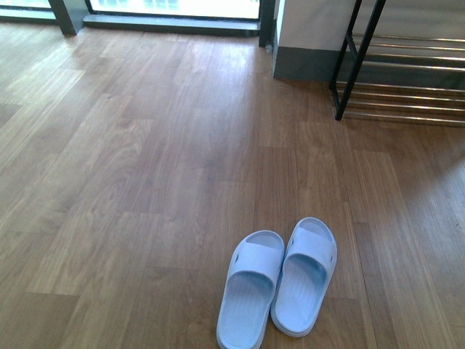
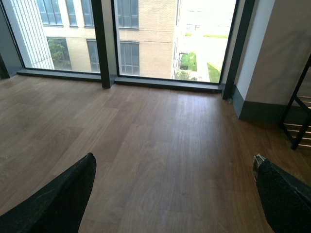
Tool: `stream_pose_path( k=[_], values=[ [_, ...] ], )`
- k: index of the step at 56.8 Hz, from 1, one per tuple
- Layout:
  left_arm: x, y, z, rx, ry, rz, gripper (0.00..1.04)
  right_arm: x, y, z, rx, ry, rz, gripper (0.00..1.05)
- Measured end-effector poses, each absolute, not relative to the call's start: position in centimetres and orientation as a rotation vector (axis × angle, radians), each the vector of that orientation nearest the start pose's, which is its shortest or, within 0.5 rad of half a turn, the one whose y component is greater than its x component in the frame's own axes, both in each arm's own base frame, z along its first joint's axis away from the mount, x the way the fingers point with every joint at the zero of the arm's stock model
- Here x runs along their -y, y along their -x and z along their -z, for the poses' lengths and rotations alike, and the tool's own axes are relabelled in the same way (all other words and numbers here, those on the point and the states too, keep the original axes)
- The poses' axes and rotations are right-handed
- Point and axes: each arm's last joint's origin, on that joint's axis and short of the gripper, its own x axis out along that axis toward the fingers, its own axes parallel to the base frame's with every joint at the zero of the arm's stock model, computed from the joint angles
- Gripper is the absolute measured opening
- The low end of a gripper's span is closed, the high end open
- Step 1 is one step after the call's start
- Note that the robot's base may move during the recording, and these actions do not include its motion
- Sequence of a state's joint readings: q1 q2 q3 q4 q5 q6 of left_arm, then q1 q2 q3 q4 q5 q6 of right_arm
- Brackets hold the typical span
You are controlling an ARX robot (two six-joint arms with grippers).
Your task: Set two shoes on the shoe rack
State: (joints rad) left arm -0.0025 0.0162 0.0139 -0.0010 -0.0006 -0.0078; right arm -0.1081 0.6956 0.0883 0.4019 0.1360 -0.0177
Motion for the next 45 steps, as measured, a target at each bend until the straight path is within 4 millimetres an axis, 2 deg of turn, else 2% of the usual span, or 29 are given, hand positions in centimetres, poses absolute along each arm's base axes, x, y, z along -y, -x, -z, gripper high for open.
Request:
stream_pose_path(
  k=[6, 9, 13, 17, 23, 37, 40, 45],
  values=[
    [0.0, -9.8, -16.7, -0.003, 0.008, 0.002, 0.95, 3.4, -18.2, -15.3, -0.297, 0.011, 0.267, 0.96],
    [0.0, -9.8, -16.7, -0.003, 0.008, 0.002, 0.95, 4.3, -20.3, -13.9, -0.357, 0.02, 0.292, 0.96],
    [0.0, -9.8, -16.7, -0.003, 0.008, 0.002, 0.95, 5.5, -23.2, -10.5, -0.483, 0.026, 0.305, 0.96],
    [0.0, -9.8, -16.7, -0.003, 0.008, 0.003, 0.95, 6.2, -24.8, -6.8, -0.607, 0.033, 0.302, 0.96],
    [0.0, -9.8, -16.7, -0.003, 0.008, 0.003, 0.95, 6.8, -26.2, -1.4, -0.764, 0.05, 0.294, 0.96],
    [0.0, -9.8, -16.7, -0.003, 0.008, 0.003, 0.95, 6.7, -27.6, 7.4, -0.97, 0.134, 0.224, 0.96],
    [0.0, -9.8, -16.7, -0.003, 0.008, 0.002, 0.95, 6.5, -28.0, 8.9, -1.003, 0.137, 0.2, 0.96],
    [0.0, -9.8, -16.7, -0.003, 0.008, 0.002, 0.95, 6.2, -28.5, 10.2, -1.026, 0.15, 0.179, 0.95]
  ],
)
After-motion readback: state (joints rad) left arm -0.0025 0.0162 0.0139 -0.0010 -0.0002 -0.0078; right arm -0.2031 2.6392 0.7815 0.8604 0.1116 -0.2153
